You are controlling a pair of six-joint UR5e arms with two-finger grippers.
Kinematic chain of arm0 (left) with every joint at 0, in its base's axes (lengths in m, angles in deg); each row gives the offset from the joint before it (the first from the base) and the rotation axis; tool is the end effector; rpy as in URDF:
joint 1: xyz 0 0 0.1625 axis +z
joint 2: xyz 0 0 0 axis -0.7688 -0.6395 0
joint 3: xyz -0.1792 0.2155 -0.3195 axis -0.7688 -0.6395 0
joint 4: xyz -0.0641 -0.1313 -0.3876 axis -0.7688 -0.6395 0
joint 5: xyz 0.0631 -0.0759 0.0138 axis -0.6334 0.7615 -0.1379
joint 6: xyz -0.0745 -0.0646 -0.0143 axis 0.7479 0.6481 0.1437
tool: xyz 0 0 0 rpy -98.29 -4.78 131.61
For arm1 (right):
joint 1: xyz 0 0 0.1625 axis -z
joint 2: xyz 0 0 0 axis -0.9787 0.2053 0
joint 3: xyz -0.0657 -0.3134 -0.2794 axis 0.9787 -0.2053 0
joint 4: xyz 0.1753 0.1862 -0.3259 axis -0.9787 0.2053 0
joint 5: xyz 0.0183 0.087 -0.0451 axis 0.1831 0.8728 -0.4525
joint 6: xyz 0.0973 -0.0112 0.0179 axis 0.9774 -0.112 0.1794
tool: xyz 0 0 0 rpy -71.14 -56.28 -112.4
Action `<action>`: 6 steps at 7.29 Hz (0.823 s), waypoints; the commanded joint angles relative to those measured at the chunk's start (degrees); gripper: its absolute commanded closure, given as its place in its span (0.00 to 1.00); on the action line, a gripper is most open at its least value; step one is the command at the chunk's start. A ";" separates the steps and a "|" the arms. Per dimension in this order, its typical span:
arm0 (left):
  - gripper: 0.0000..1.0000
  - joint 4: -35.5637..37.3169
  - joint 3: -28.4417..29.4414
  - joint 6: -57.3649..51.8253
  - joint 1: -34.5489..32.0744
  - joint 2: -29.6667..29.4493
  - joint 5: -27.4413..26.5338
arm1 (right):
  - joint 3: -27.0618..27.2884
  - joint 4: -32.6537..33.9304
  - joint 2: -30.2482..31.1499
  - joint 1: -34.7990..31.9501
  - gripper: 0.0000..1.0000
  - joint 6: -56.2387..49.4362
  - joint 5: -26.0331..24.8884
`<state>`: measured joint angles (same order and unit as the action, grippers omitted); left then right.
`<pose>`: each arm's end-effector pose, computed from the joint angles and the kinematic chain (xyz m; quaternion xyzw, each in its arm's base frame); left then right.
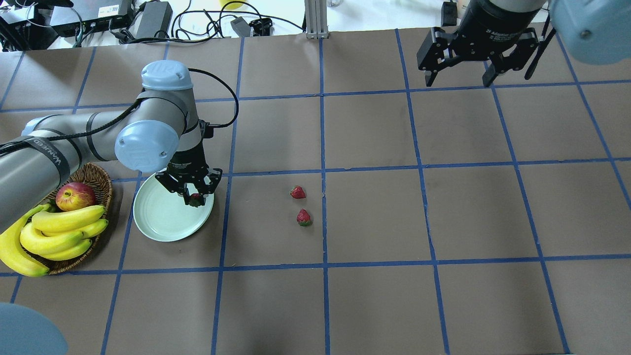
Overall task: Collect all strawberries into plate
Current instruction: 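Lower the strawberry onto the plate and open the left gripper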
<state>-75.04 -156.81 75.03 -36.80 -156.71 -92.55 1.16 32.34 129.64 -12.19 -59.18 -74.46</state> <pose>-0.0879 -0.5175 0.2167 0.0100 0.9795 0.1822 0.0854 0.1433 -0.5130 0.5342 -0.0011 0.9971 -0.0671 0.0347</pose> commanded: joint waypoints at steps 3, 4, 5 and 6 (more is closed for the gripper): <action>1.00 0.85 -1.88 -6.56 4.77 -1.01 -1.16 | 0.07 -7.19 2.00 -0.10 0.00 -0.04 -5.07; 0.63 0.59 -2.66 -7.79 5.39 -0.05 -1.07 | 0.16 -8.14 1.90 0.51 0.00 0.23 -5.16; 0.02 0.59 -3.19 -8.07 5.31 0.39 -1.16 | 0.07 -9.10 1.56 0.52 0.00 0.66 -5.08; 0.00 0.67 -3.11 -7.46 5.05 0.66 -0.72 | 0.07 -9.20 1.12 0.69 0.00 0.76 -5.16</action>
<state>-74.41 -159.71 67.40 -31.66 -156.51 -93.57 1.23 23.69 131.25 -11.70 -58.70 -79.54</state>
